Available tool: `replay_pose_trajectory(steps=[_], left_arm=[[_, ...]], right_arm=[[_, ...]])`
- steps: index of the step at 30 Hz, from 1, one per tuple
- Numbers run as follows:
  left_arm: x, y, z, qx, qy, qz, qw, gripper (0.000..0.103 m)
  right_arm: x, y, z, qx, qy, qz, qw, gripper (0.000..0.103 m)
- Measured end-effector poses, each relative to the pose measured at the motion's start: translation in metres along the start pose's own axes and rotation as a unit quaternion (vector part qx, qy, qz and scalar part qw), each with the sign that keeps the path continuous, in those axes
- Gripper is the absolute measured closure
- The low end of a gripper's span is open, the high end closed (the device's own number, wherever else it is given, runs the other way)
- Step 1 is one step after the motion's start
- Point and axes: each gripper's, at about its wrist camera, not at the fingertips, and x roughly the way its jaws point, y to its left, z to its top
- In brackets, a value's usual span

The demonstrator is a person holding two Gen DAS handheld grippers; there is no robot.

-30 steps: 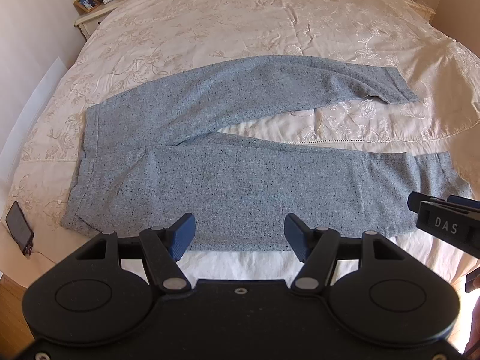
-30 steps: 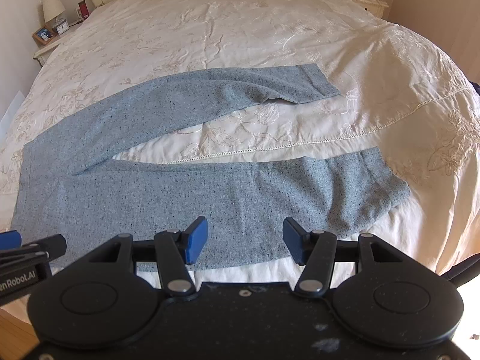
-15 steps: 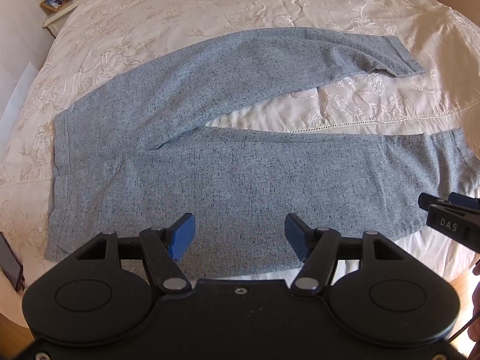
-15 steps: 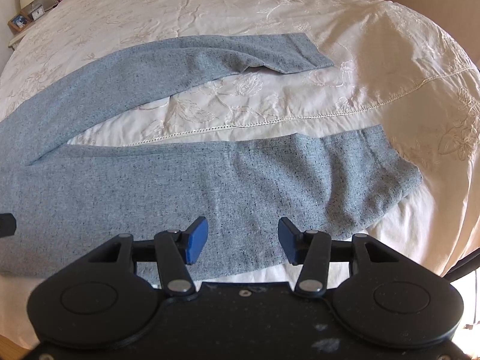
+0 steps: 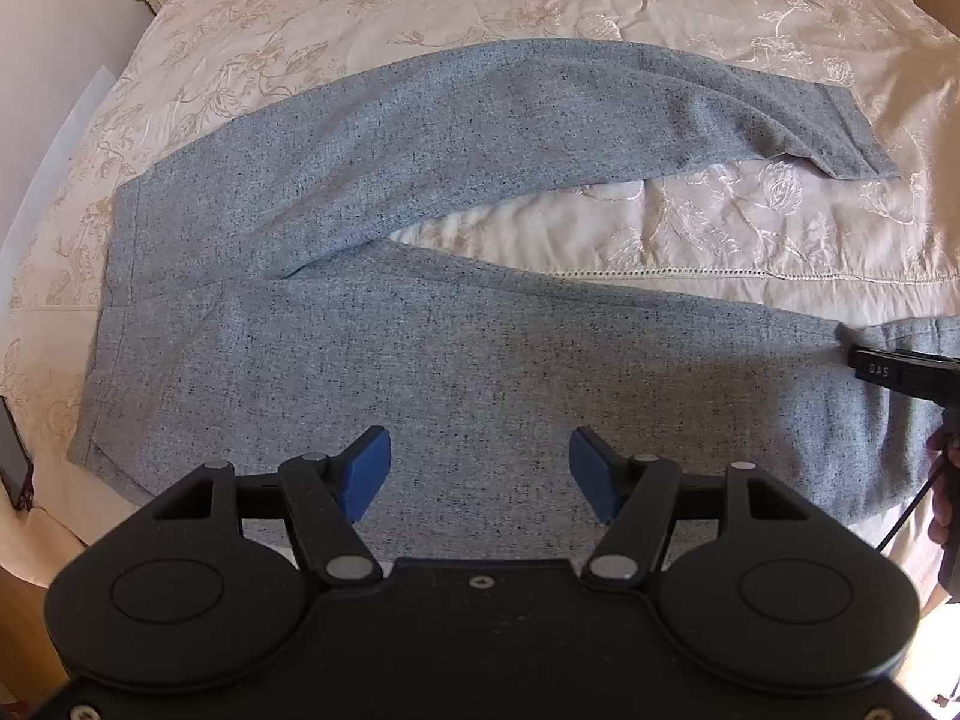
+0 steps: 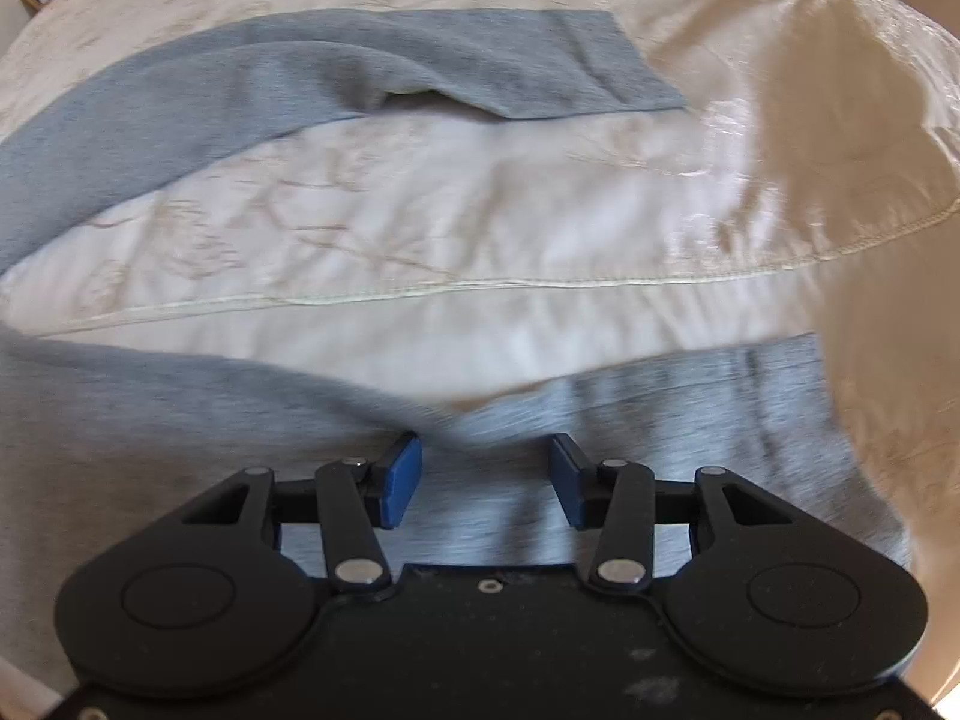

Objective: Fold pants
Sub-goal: 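Move the right tool toward the hem of one trouser leg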

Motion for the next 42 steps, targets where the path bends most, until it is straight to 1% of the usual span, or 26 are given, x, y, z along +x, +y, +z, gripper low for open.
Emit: replay_pose_trajectory(steps=[2,5,6,9,10,11,13,14,16,18,19,21,22,24,27,29,30,31,32,33,34,35,38,40,41,42], left_arm=[[0.000,-0.010,0.001,-0.001,0.002,0.000,1.0000,0.035],[0.000,-0.021,0.004,-0.006,0.004,-0.005,1.0000,0.035],[-0.001,-0.024,0.005,-0.007,0.005,-0.007,0.9999,0.035],[-0.002,-0.034,0.008,-0.001,0.004,-0.010,0.9999,0.035],[-0.002,-0.037,0.008,0.002,0.005,-0.010,0.9999,0.035],[-0.002,-0.040,0.009,0.004,0.006,-0.010,0.9999,0.035],[-0.001,-0.045,0.009,0.010,0.009,-0.011,0.9998,0.035],[0.000,-0.047,0.009,0.013,0.010,-0.012,0.9998,0.035],[0.000,-0.052,0.009,0.018,0.010,-0.011,0.9997,0.035],[-0.001,-0.056,0.008,0.024,0.009,-0.012,0.9996,0.035],[-0.001,-0.058,0.007,0.028,0.009,-0.013,0.9995,0.035],[-0.001,-0.061,0.006,0.032,0.010,-0.013,0.9993,0.036],[-0.001,-0.062,0.005,0.033,0.010,-0.014,0.9993,0.035],[-0.002,-0.064,0.004,0.034,0.011,-0.016,0.9992,0.035],[-0.005,-0.063,0.003,0.031,0.004,-0.018,0.9993,0.035],[-0.005,-0.061,0.003,0.028,0.003,-0.019,0.9994,0.036],[-0.004,-0.061,0.003,0.028,0.005,-0.020,0.9994,0.036],[-0.004,-0.060,0.002,0.026,0.007,-0.019,0.9995,0.036],[-0.004,-0.059,0.002,0.024,0.006,-0.018,0.9995,0.035],[-0.004,-0.058,0.001,0.020,0.004,-0.017,0.9996,0.035],[-0.004,-0.056,0.000,0.018,0.002,-0.017,0.9997,0.035],[-0.004,-0.055,0.000,0.016,0.003,-0.015,0.9998,0.035],[-0.003,-0.049,0.000,0.003,0.005,-0.009,0.9999,0.035],[-0.003,-0.043,0.001,-0.005,0.003,-0.004,1.0000,0.036],[-0.003,-0.040,0.001,-0.009,-0.001,0.001,1.0000,0.035],[-0.004,-0.036,0.001,-0.013,-0.005,0.008,0.9999,0.035]], right_arm=[[0.009,-0.036,0.003,0.019,0.003,-0.024,1.000,0.058],[0.011,-0.081,0.001,0.036,-0.004,-0.114,0.993,0.058],[0.008,-0.096,0.000,0.048,-0.005,-0.123,0.991,0.058],[-0.012,-0.135,-0.009,0.105,-0.010,-0.090,0.990,0.057],[-0.017,-0.146,-0.015,0.120,-0.008,-0.086,0.989,0.050],[-0.019,-0.154,-0.022,0.129,0.002,-0.084,0.988,0.048],[-0.018,-0.168,-0.036,0.146,0.022,-0.062,0.987,0.049],[-0.016,-0.174,-0.041,0.154,0.024,-0.043,0.987,0.049],[-0.017,-0.180,-0.044,0.156,0.022,-0.025,0.987,0.049],[-0.020,-0.178,-0.044,0.148,0.021,-0.019,0.989,0.049],[-0.019,-0.180,-0.043,0.146,0.023,-0.014,0.989,0.053],[-0.028,-0.172,-0.047,0.147,0.025,0.016,0.989,0.082],[-0.029,-0.172,-0.045,0.147,0.030,0.021,0.988,0.095],[-0.034,-0.173,-0.044,0.149,0.029,0.024,0.988,0.095],[-0.050,-0.173,-0.047,0.128,0.027,-0.015,0.991,0.096],[-0.049,-0.173,-0.049,0.110,0.031,-0.035,0.993,0.096],[-0.050,-0.169,-0.049,0.095,0.030,-0.060,0.993,0.095],[-0.054,-0.165,-0.047,0.087,0.018,-0.081,0.993,0.090],[-0.061,-0.159,-0.043,0.086,-0.005,-0.096,0.992,0.085],[-0.069,-0.151,-0.040,0.084,-0.030,-0.092,0.992,0.081],[-0.074,-0.143,-0.037,0.082,-0.047,-0.080,0.992,0.073],[-0.078,-0.130,-0.033,0.074,-0.062,-0.055,0.994,0.070],[-0.068,-0.087,-0.022,0.024,-0.057,-0.006,0.998,0.070],[-0.057,-0.066,-0.024,-0.014,-0.046,0.020,0.999,0.071],[-0.050,-0.058,-0.026,-0.031,-0.038,0.022,0.999,0.071],[-0.042,-0.053,-0.029,-0.043,-0.026,0.013,0.999,0.072]])
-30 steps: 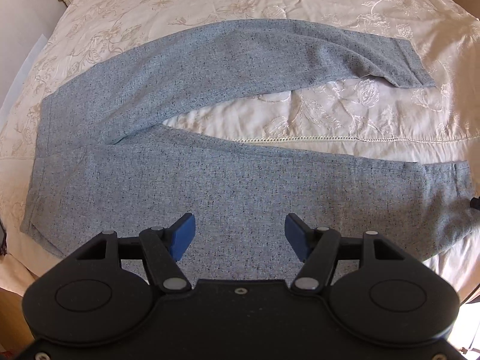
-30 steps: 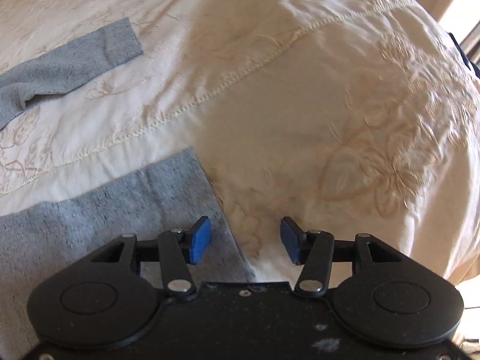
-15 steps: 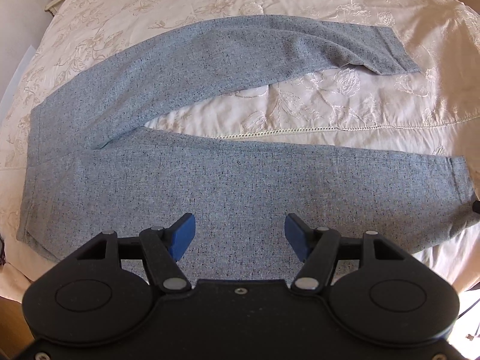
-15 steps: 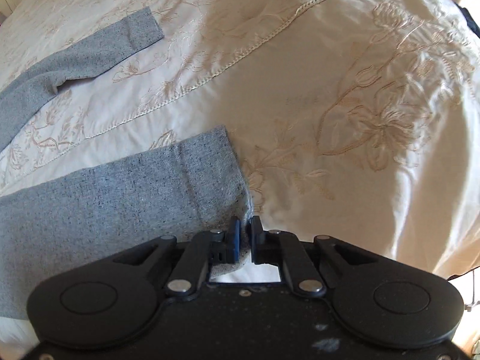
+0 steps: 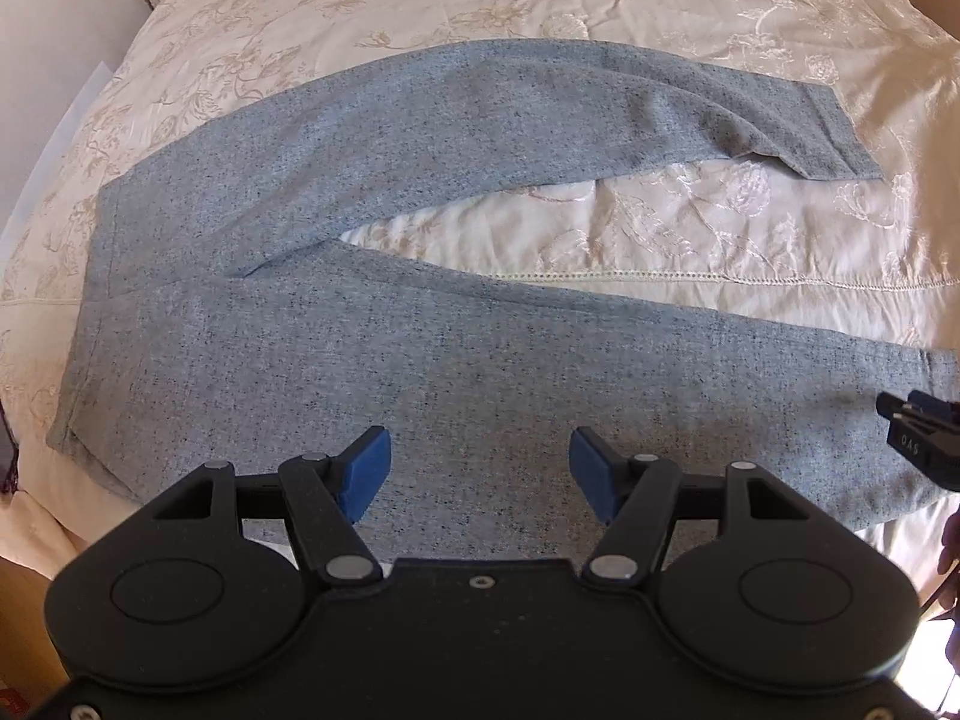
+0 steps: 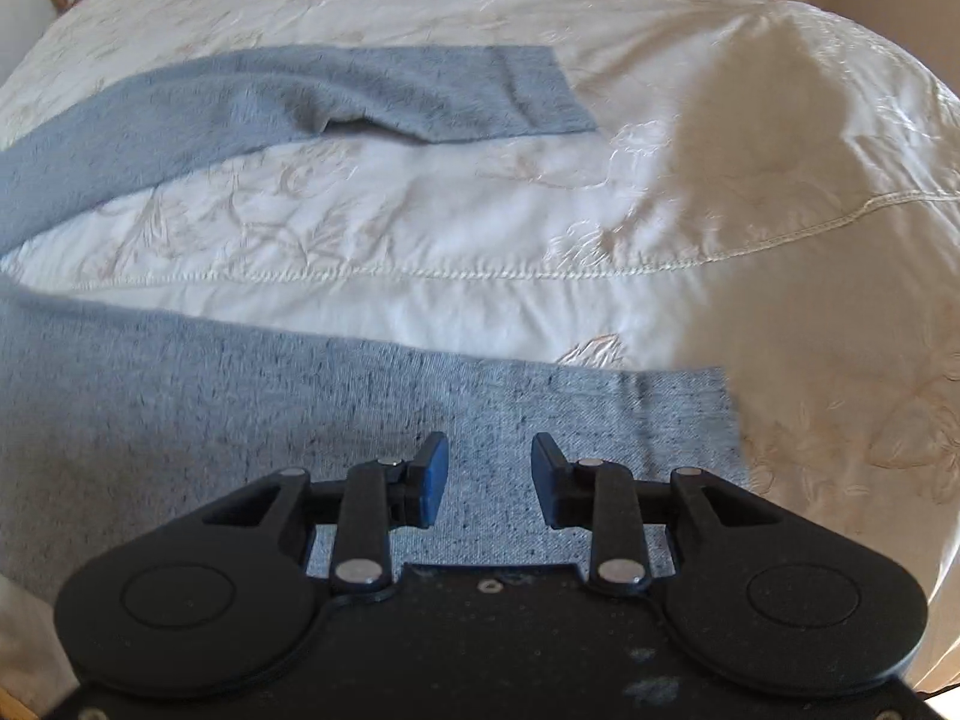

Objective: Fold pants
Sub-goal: 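Move the right tool toward the hem of one trouser leg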

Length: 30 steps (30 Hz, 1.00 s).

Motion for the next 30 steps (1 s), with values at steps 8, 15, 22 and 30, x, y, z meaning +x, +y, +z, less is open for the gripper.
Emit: replay_pose_trajectory(steps=[8,15,22,30], left_arm=[[0.013,0.053,0.010,-0.047,0.008,0.037,0.9981,0.036],[0.005,0.110,0.090,-0.059,-0.041,0.054,0.9959,0.036],[0.003,0.148,0.176,-0.063,-0.105,0.068,0.9902,0.036],[0.053,0.174,0.220,-0.055,-0.095,0.059,0.9922,0.036]], right_arm=[[0.013,-0.054,-0.007,0.119,0.063,-0.058,0.989,0.077],[-0.032,-0.027,0.088,0.097,-0.011,-0.008,0.995,0.069],[-0.024,0.024,0.217,0.118,-0.016,0.040,0.992,0.069],[0.052,0.058,0.308,0.230,-0.026,0.054,0.971,0.069]])
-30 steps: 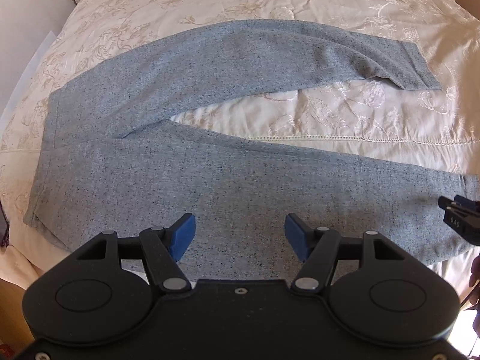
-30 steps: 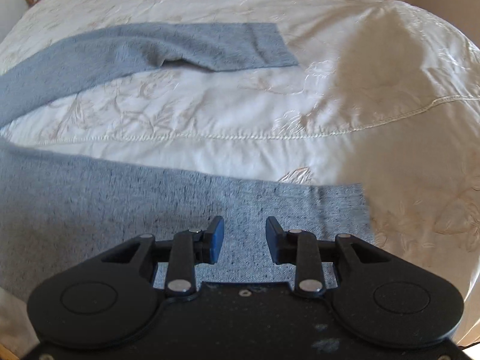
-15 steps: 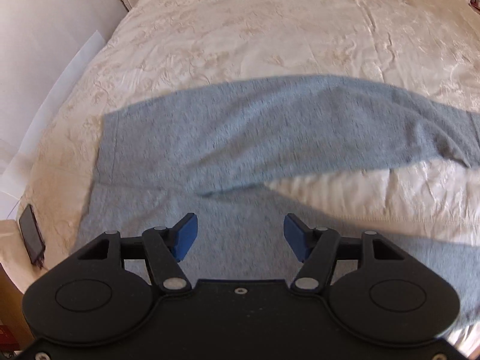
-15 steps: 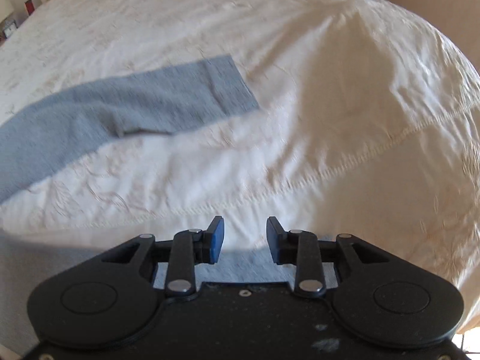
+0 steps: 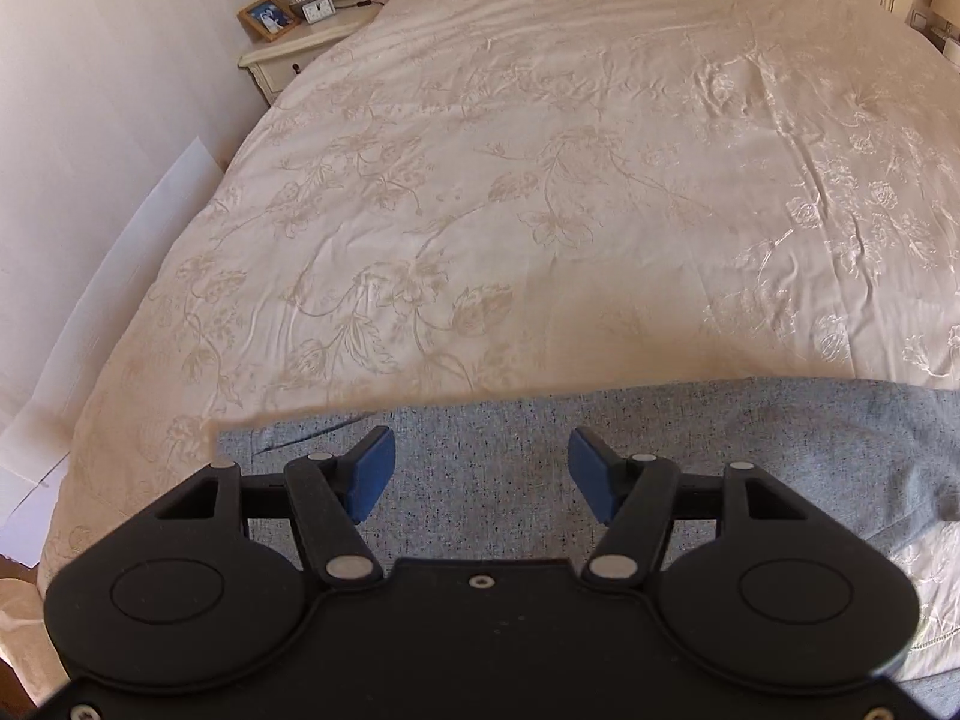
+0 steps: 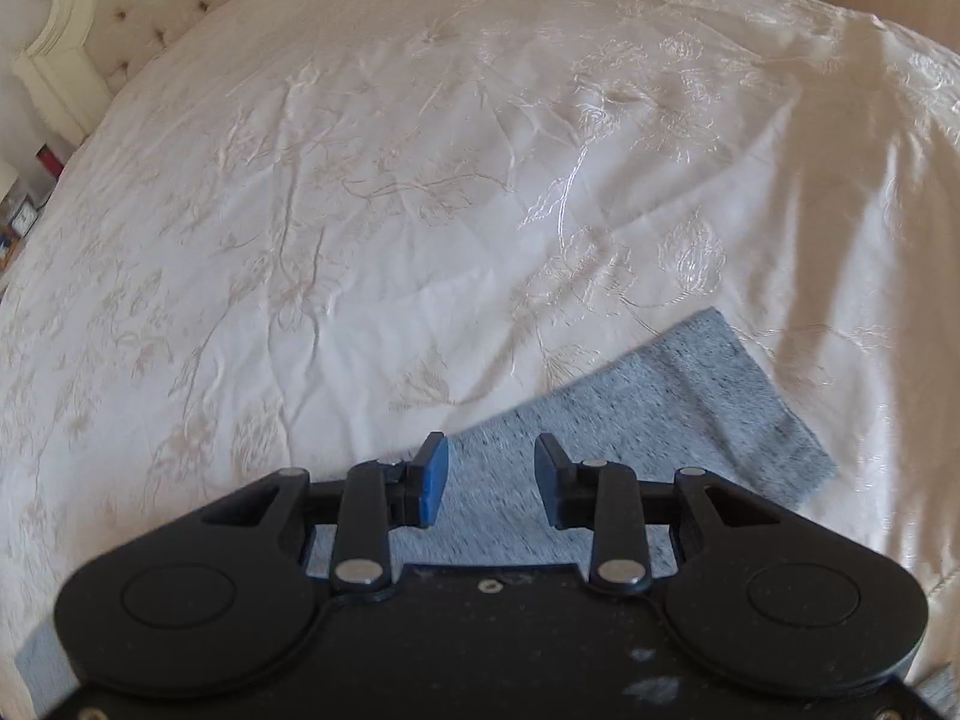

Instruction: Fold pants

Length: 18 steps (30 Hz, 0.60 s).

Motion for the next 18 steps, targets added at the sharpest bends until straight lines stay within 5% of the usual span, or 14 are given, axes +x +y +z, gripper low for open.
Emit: replay_pose_trajectory(steps=[8,13,15,17,18], left_arm=[[0.053,0.012,0.002,-0.015,0.063,-0.004,0.9979,0.036],[0.081,0.019,0.007,-0.031,0.086,0.000,0.9958,0.036],[0.091,0.023,0.010,-0.038,0.093,0.003,0.9949,0.036],[0.099,0.027,0.013,-0.046,0.098,0.004,0.9942,0.036],[0.104,0.030,0.015,-0.049,0.101,0.004,0.9937,0.036]], right_arm=[[0.087,0.012,0.030,0.056,0.020,-0.064,0.996,0.069],[0.139,0.018,0.028,0.034,0.064,-0.107,0.992,0.070],[0.140,0.022,0.023,0.009,0.065,-0.119,0.991,0.077],[0.134,0.024,0.016,-0.013,0.072,-0.123,0.990,0.101],[0.125,0.020,0.011,-0.015,0.073,-0.117,0.990,0.101]])
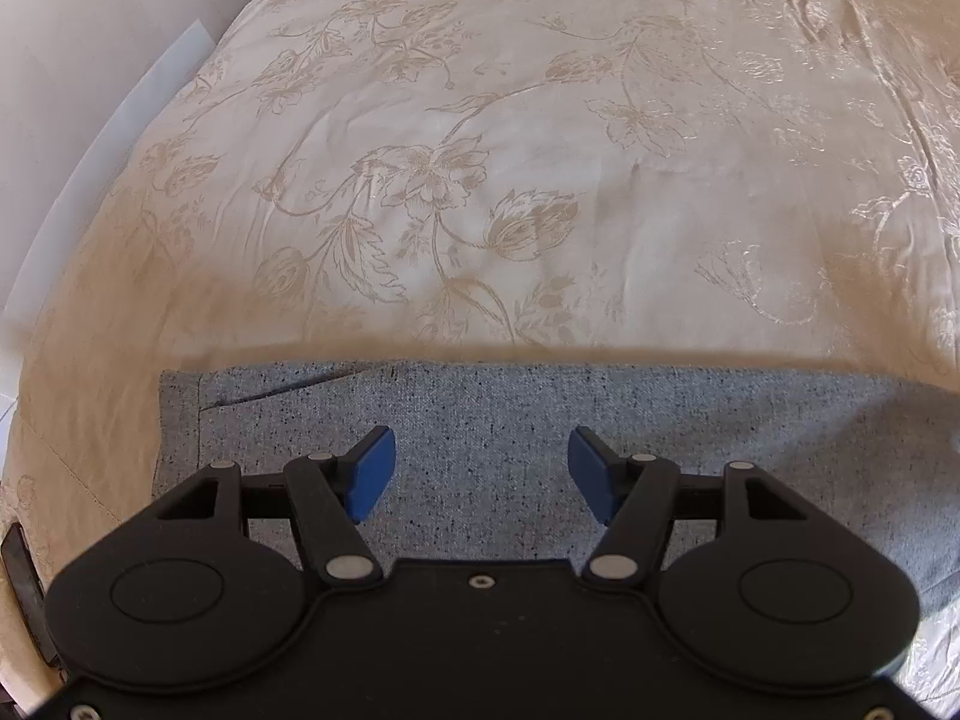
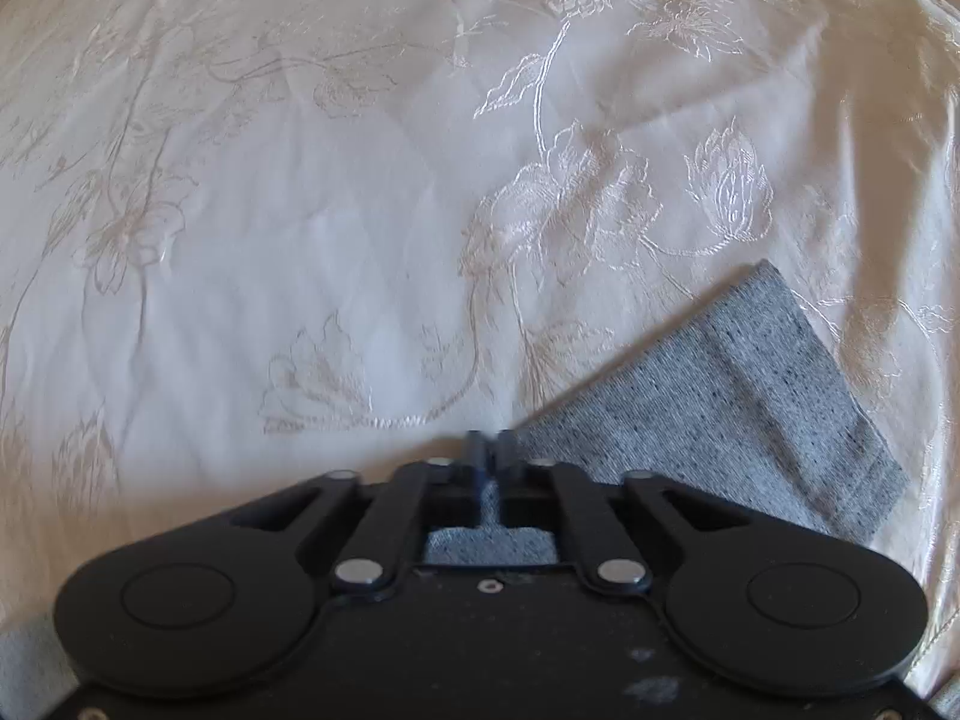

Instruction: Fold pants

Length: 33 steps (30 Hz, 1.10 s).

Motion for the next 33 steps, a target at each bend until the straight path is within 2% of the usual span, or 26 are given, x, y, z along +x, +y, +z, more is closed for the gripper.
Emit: replay_pose_trajectory(steps=[5,9,15,18,19,21,23,25,29,33], left_arm=[[0.017,0.005,0.017,-0.009,0.013,0.005,0.9999,0.036],[0.029,0.013,0.033,-0.028,0.027,-0.007,0.9992,0.036],[0.044,0.017,0.048,-0.042,0.043,-0.020,0.9980,0.036],[0.057,0.017,0.055,-0.055,0.058,-0.019,0.9966,0.036],[0.064,0.016,0.056,-0.054,0.067,-0.015,0.9962,0.036],[0.082,0.013,0.055,-0.052,0.097,-0.009,0.9939,0.036],[0.098,0.013,0.053,-0.058,0.123,-0.010,0.9907,0.035],[0.108,0.014,0.051,-0.073,0.139,-0.011,0.9876,0.033],[0.119,0.016,0.052,-0.102,0.145,-0.010,0.9841,0.031],[0.123,0.012,0.049,-0.104,0.136,-0.002,0.9852,0.033]], right_arm=[[-0.027,-0.035,-0.030,0.032,0.001,0.036,0.999,0.102],[-0.048,-0.061,-0.059,0.064,0.001,0.055,0.996,0.102],[-0.067,-0.092,-0.104,0.084,0.009,0.051,0.995,0.102],[-0.072,-0.099,-0.116,0.089,-0.001,0.085,0.992,0.098],[-0.074,-0.098,-0.117,0.085,-0.006,0.091,0.992,0.092],[-0.076,-0.090,-0.111,0.073,-0.018,0.102,0.992,0.087],[-0.078,-0.084,-0.100,0.066,-0.032,0.123,0.990,0.075],[-0.078,-0.075,-0.087,0.057,-0.036,0.131,0.989,0.072],[-0.067,-0.055,-0.058,0.061,-0.053,0.131,0.988,0.071],[-0.042,-0.035,-0.032,0.079,-0.070,0.100,0.989,0.068]])
